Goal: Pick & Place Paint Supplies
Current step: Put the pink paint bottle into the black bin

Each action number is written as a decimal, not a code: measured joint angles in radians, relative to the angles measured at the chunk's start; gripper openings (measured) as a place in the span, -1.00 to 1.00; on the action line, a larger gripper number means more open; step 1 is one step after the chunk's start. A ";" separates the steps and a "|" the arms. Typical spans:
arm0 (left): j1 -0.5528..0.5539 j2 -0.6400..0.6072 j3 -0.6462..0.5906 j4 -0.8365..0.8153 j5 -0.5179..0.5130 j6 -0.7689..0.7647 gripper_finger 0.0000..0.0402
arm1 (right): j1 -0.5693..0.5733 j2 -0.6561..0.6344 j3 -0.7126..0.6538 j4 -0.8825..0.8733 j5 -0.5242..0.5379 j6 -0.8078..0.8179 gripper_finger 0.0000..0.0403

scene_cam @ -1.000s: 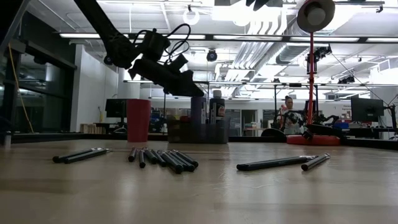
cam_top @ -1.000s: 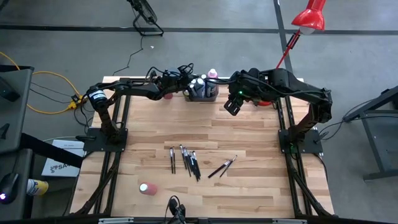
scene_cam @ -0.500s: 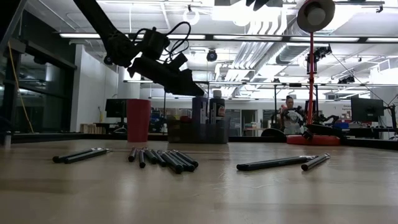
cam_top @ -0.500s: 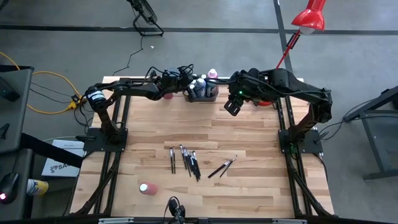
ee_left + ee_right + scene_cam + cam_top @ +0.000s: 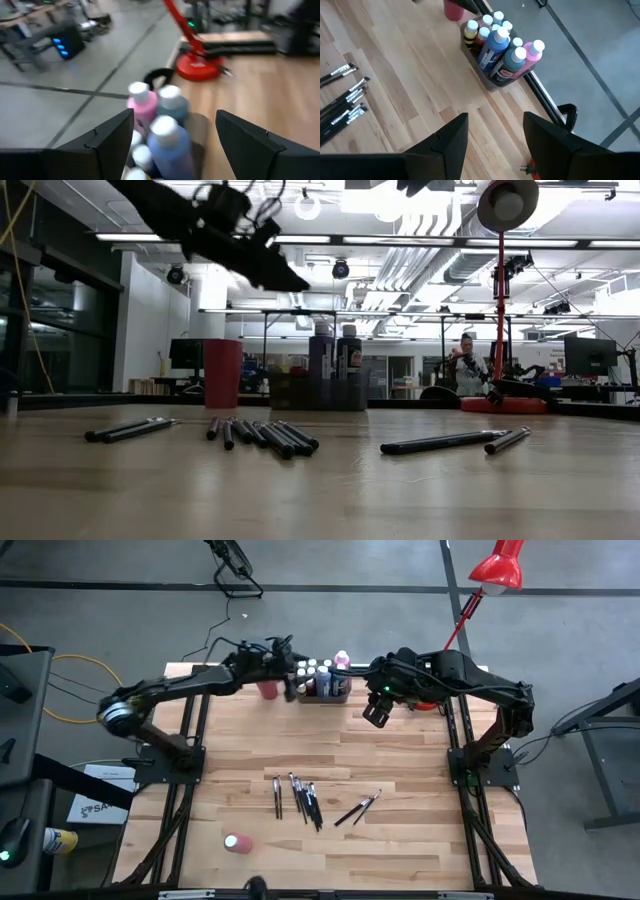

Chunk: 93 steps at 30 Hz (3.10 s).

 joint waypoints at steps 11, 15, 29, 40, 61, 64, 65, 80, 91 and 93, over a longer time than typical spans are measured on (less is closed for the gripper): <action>-0.120 -0.383 0.000 -0.718 0.001 0.091 0.37 | -0.089 0.000 0.000 0.026 -0.062 -0.205 -0.09; -0.231 -0.521 -0.001 -0.954 -0.115 0.015 0.29 | -0.133 0.000 0.000 0.058 -0.171 -0.270 -0.09; -0.782 -0.723 -0.140 -1.186 -0.135 -0.257 0.11 | -0.093 0.000 0.000 0.109 -0.279 -0.217 -0.09; -1.078 -0.722 -0.307 -1.180 -0.032 -0.440 0.15 | 0.034 0.000 0.000 0.036 -0.248 -0.074 -0.09; -1.354 -0.720 -0.626 -0.577 -0.085 -0.490 0.62 | 0.230 0.000 0.000 0.008 -0.146 0.160 -0.09; -1.384 -0.720 -0.672 -0.489 -0.156 -0.492 0.62 | 0.241 0.000 0.000 0.008 -0.138 0.174 -0.09; -1.392 -0.720 -0.682 -0.481 -0.181 -0.492 0.62 | 0.244 0.000 0.000 0.008 -0.138 0.181 -0.09; -1.474 -0.565 -0.733 -0.224 -0.307 -0.453 0.62 | 0.270 0.000 0.000 0.017 -0.120 0.224 -0.09; -1.473 -0.344 -0.733 0.038 -0.315 -0.444 0.62 | 0.286 0.000 0.000 0.021 -0.120 0.246 -0.09; -1.473 -0.313 -0.733 0.081 -0.320 -0.435 0.62 | 0.286 0.000 0.000 0.023 -0.120 0.249 -0.09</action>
